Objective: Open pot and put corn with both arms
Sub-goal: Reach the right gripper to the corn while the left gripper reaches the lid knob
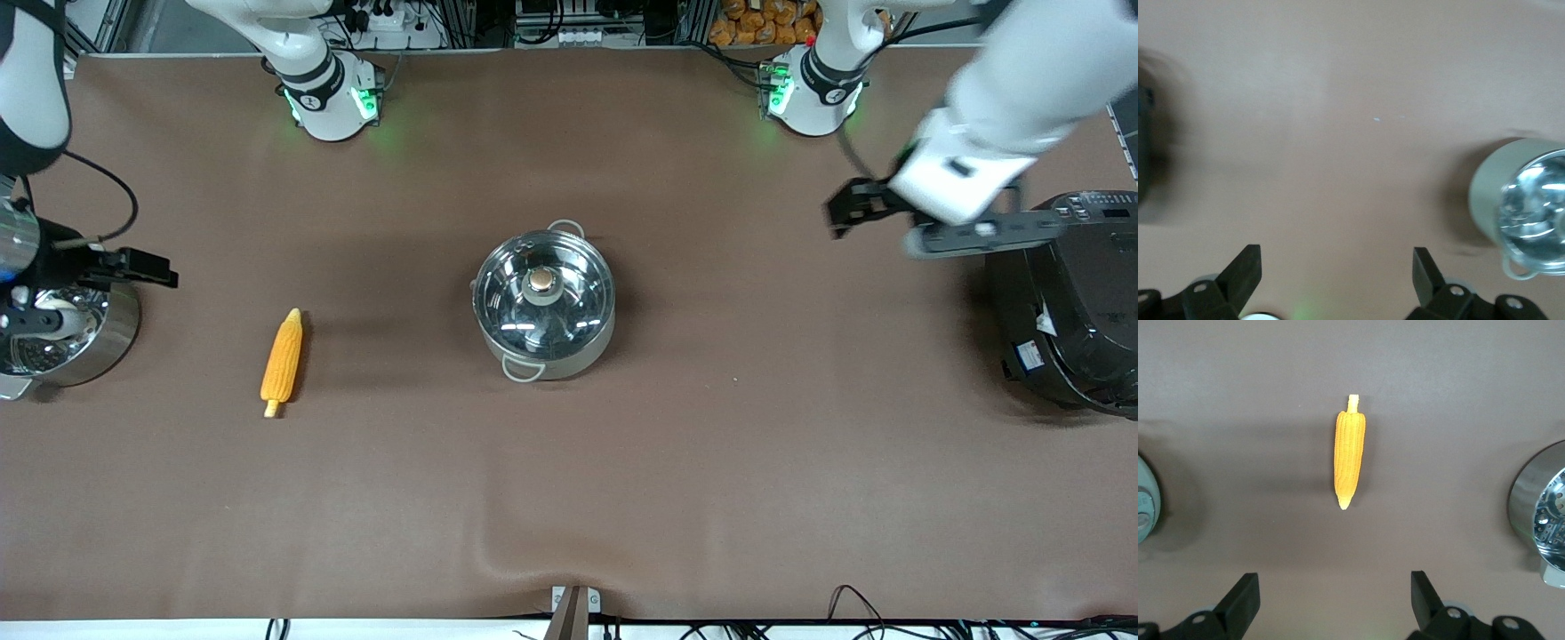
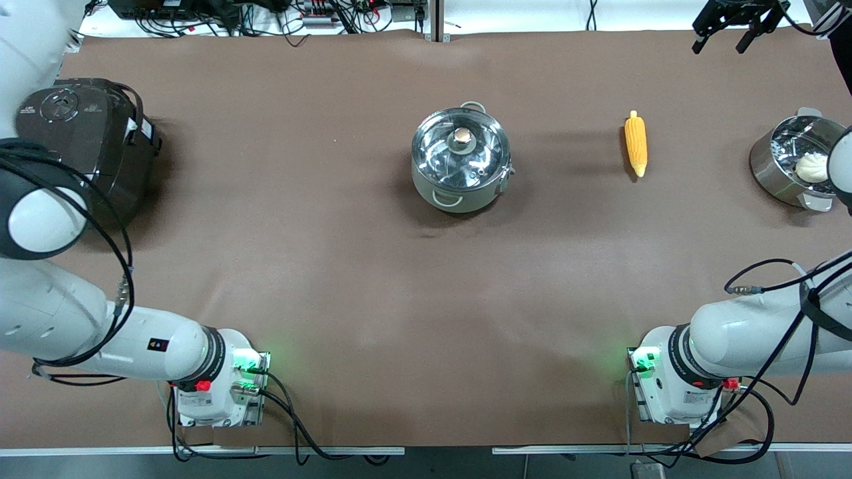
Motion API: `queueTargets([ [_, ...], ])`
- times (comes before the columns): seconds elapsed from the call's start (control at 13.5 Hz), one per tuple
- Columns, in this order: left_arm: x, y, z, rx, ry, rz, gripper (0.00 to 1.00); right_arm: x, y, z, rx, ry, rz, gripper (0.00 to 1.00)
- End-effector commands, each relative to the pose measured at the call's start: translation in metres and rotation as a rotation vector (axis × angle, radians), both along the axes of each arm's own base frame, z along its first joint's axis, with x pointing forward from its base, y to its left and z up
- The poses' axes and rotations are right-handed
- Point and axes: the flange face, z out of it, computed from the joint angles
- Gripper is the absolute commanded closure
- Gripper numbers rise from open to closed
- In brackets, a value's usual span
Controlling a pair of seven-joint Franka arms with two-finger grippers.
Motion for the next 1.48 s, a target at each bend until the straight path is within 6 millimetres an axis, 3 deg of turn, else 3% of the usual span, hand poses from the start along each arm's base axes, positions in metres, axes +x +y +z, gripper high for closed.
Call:
queueTargets([
  [0.0, 0.006, -0.065, -0.009, -0.036, -0.015, 0.074, 0.0, 0.0, 0.001, -0.013, 0.015, -0.005, 0.003, 0.0],
  [0.15, -0.004, -0.119, -0.022, -0.073, -0.053, 0.108, 0.0, -0.002, 0.01, -0.034, 0.013, 0.019, 0.009, 0.0],
  [0.3, -0.011, -0.162, -0.044, -0.095, -0.063, 0.165, 0.0, -0.01, 0.004, -0.063, 0.014, 0.037, -0.004, 0.0],
  [0.59, -0.024, -0.219, -0.095, -0.094, -0.036, 0.224, 0.0, -0.014, 0.007, -0.119, 0.007, -0.008, -0.007, 0.0],
  [0.96, -0.036, -0.276, -0.145, -0.145, -0.052, 0.335, 0.0, -0.012, 0.006, -0.238, -0.006, -0.026, -0.015, 0.0],
  [1.26, -0.044, -0.295, -0.174, -0.12, -0.033, 0.314, 0.0, -0.004, 0.004, -0.285, -0.014, -0.065, -0.02, 0.0],
  [1.4, -0.048, -0.3, -0.187, -0.098, -0.032, 0.303, 0.0, 0.0, 0.004, -0.296, -0.018, -0.094, -0.021, 0.0],
])
